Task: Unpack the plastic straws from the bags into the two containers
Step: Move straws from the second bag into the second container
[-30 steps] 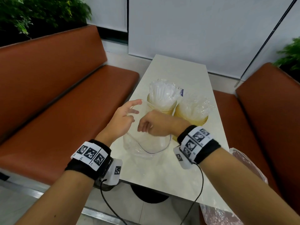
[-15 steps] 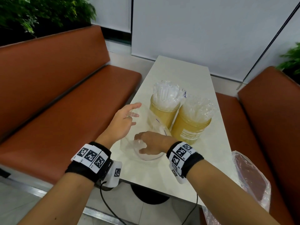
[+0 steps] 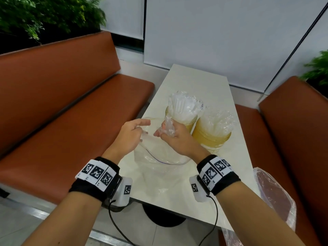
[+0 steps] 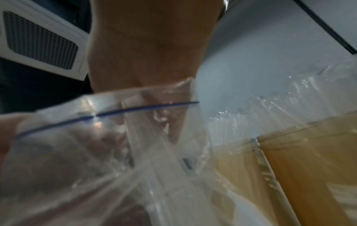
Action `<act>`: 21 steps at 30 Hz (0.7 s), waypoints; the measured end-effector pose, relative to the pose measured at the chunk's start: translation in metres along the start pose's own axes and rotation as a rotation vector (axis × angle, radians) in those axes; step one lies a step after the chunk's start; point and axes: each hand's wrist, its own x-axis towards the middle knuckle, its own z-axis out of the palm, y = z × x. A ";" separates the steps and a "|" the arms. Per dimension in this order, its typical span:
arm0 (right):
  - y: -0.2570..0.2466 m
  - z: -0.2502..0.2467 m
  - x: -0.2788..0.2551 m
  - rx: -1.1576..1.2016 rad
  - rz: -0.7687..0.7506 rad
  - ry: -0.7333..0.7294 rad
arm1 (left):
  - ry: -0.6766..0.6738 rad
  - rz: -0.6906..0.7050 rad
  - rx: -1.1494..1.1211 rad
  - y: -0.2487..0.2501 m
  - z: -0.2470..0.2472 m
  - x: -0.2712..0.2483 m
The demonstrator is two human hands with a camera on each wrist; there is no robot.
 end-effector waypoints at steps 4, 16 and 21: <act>-0.022 -0.008 0.000 0.091 -0.053 0.032 | 0.009 -0.027 -0.048 0.001 0.003 0.001; -0.133 -0.104 0.015 0.264 -0.359 0.462 | -0.002 -0.070 -0.058 -0.007 0.002 0.006; -0.126 -0.165 0.021 0.062 -0.483 0.732 | 0.002 -0.072 -0.073 -0.009 0.000 0.007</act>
